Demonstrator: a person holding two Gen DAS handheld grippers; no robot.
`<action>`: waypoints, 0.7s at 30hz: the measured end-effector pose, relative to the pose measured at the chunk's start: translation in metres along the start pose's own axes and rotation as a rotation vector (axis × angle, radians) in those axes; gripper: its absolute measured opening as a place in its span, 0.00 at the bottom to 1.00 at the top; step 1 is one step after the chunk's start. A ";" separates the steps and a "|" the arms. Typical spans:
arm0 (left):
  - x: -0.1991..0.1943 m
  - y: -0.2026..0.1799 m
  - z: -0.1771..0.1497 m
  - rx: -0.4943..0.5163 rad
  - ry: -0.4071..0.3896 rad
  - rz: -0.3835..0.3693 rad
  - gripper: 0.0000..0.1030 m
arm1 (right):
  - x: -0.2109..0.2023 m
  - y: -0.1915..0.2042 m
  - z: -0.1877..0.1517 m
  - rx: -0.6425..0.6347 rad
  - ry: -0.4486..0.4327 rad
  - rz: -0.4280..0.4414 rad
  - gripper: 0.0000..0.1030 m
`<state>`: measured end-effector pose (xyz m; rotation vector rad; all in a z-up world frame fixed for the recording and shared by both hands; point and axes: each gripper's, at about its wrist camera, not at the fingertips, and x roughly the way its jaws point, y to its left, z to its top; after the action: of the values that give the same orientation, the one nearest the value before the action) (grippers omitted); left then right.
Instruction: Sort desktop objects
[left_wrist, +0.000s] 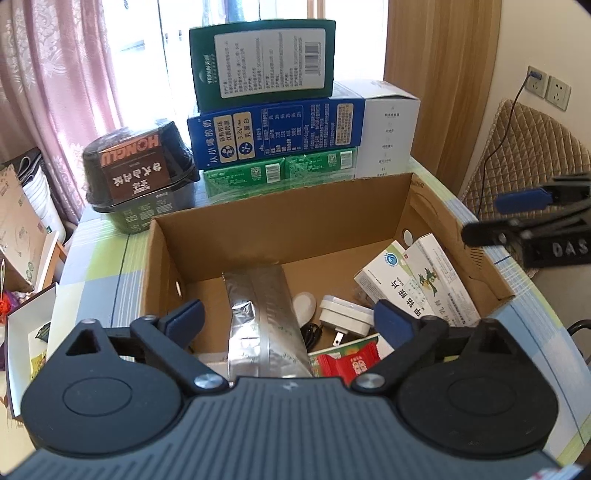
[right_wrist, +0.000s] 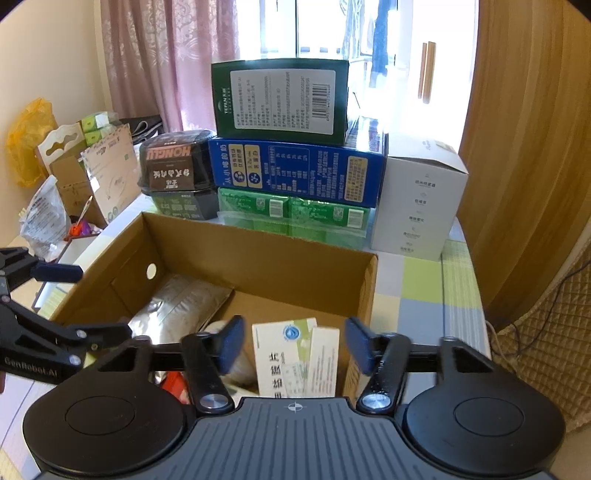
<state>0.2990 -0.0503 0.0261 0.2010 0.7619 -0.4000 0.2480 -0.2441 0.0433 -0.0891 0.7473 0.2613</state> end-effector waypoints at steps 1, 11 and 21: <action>-0.006 0.000 -0.002 -0.008 -0.008 0.001 0.97 | -0.005 0.002 -0.003 -0.003 0.003 -0.001 0.70; -0.068 -0.008 -0.031 -0.060 -0.051 0.033 0.99 | -0.062 0.020 -0.048 0.023 0.054 -0.022 0.95; -0.138 -0.011 -0.065 -0.157 -0.042 0.098 0.99 | -0.114 0.037 -0.084 0.124 0.064 0.008 0.98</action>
<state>0.1634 -0.0011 0.0764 0.0825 0.7357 -0.2495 0.1026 -0.2456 0.0605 0.0236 0.8260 0.2201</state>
